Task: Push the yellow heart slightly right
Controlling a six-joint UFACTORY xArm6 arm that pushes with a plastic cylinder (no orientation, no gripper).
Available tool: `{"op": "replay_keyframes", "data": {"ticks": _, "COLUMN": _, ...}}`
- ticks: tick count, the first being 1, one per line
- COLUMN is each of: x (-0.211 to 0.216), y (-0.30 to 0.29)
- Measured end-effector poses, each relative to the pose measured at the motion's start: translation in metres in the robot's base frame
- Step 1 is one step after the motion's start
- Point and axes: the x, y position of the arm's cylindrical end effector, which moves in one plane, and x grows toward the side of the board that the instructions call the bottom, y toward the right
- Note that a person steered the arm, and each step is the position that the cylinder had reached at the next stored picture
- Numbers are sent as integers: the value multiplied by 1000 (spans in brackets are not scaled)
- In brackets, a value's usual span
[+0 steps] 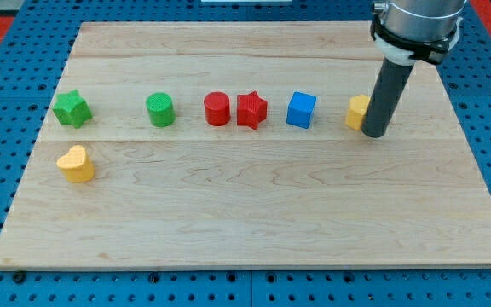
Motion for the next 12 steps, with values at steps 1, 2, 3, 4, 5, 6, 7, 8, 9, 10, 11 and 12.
{"op": "replay_keyframes", "data": {"ticks": 1, "x": 77, "y": -49}}
{"op": "replay_keyframes", "data": {"ticks": 2, "x": 107, "y": -164}}
{"op": "replay_keyframes", "data": {"ticks": 3, "x": 107, "y": -322}}
{"op": "replay_keyframes", "data": {"ticks": 4, "x": 95, "y": -452}}
{"op": "replay_keyframes", "data": {"ticks": 5, "x": 70, "y": -467}}
{"op": "replay_keyframes", "data": {"ticks": 6, "x": 54, "y": -392}}
{"op": "replay_keyframes", "data": {"ticks": 7, "x": 45, "y": -305}}
{"op": "replay_keyframes", "data": {"ticks": 8, "x": 32, "y": -248}}
{"op": "replay_keyframes", "data": {"ticks": 9, "x": 16, "y": -221}}
{"op": "replay_keyframes", "data": {"ticks": 10, "x": -10, "y": -259}}
{"op": "replay_keyframes", "data": {"ticks": 11, "x": -8, "y": -218}}
{"op": "replay_keyframes", "data": {"ticks": 12, "x": 18, "y": -179}}
